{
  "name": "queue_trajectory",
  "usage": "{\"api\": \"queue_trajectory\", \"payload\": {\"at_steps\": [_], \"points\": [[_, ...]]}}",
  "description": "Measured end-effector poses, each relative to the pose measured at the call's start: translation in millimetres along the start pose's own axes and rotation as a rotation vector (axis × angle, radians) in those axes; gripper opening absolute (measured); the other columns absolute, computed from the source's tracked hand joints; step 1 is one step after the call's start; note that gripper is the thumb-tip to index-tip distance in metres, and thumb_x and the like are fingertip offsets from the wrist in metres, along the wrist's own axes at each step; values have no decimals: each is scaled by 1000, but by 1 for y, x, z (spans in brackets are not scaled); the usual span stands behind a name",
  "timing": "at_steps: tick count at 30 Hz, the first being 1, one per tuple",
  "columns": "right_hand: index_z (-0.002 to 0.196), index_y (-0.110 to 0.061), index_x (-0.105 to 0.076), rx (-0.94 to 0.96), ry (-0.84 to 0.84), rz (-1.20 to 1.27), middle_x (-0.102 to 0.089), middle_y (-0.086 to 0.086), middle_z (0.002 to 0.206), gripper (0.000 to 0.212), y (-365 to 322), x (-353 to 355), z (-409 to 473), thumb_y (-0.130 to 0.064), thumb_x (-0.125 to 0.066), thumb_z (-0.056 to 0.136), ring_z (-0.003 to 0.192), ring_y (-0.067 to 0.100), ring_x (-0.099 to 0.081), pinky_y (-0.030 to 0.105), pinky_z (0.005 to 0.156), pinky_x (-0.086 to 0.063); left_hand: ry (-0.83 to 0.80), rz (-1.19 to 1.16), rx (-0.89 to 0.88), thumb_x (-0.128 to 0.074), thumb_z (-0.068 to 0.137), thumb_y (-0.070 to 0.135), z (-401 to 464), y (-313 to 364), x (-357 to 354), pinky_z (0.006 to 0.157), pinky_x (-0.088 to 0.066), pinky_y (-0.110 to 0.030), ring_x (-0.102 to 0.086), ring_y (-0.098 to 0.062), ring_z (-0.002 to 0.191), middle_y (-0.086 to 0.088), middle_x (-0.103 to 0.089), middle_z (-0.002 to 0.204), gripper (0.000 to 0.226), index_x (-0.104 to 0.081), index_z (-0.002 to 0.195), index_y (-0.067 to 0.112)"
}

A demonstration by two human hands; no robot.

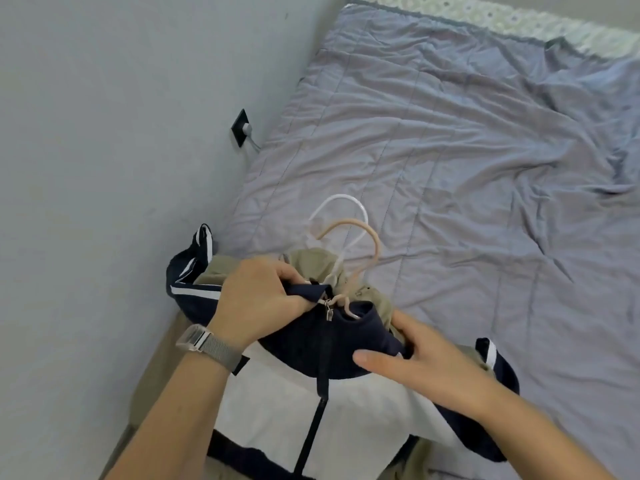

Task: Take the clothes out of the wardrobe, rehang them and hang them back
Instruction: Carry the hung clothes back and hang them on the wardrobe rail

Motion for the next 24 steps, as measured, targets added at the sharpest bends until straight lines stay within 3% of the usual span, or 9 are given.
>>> {"api": "queue_trajectory", "payload": {"at_steps": [3,6,8,10,13,19,22,24], "points": [[101,-40,-64,-72,56,-73,-71,-20,98,57,-18,-7,-21,-74,-67,57,93,-1,-65,36,90,-53,-3,127,17,-67,58,48,-33,19,10,60,-47,-32,-58,-17,64,3,-59,58,31,-60,57,18],[89,-34,-67,-25,87,-101,-71,-17,85,45,-35,-17,-51,-68,-70,60,82,0,-66,32,81,-54,67,234,2,-66,63,44,-78,42,21,55,-40,-28,-55,-18,62,1,-54,55,36,-51,56,13],[76,-19,-63,2,113,-150,-67,-2,70,53,-41,-21,-77,-70,-66,59,70,14,-65,34,68,-49,100,311,-5,-66,67,40,-116,65,23,52,-36,-27,-52,-17,61,-1,-51,56,36,-47,56,13],[68,-10,-55,19,99,-144,-57,12,62,55,-38,-24,-109,-63,-65,66,64,27,-58,34,59,-38,140,359,-32,-65,69,41,-155,89,20,50,-33,-26,-49,-15,60,0,-50,57,36,-44,56,14],[54,-17,-51,37,33,-153,-44,-1,46,38,-34,-21,-169,-38,-67,82,47,11,-43,26,55,-30,195,370,-56,-66,68,40,-215,120,13,52,-34,-26,-46,-14,61,1,-47,58,37,-39,55,17],[56,-26,-67,12,-87,-202,-61,-9,53,26,-34,-3,-287,-33,-73,80,57,3,-57,22,57,-37,335,198,-65,-55,60,63,-339,169,-3,50,-34,-28,-34,-15,49,-1,-32,48,56,-31,52,14],[73,-28,-74,80,-214,-318,-72,-10,71,15,-58,-17,-331,-43,-73,74,74,3,-67,25,67,-48,430,92,48,-55,54,63,-404,170,9,49,-32,-28,-34,-13,46,-1,-32,46,56,-36,53,10],[84,-31,-75,180,-323,-420,-74,-11,82,21,-80,-42,-354,-48,-71,72,86,3,-68,27,77,-51,516,43,152,-59,52,60,-453,159,21,48,-28,-28,-34,-12,46,-1,-34,48,54,-38,56,10]]}}
Point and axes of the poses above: each hand's wrist, its own z-axis towards the middle knuckle, its own x-axis out of the back of the hand, y = z × x, the point moved 3 cm from there along z, towards the middle knuckle
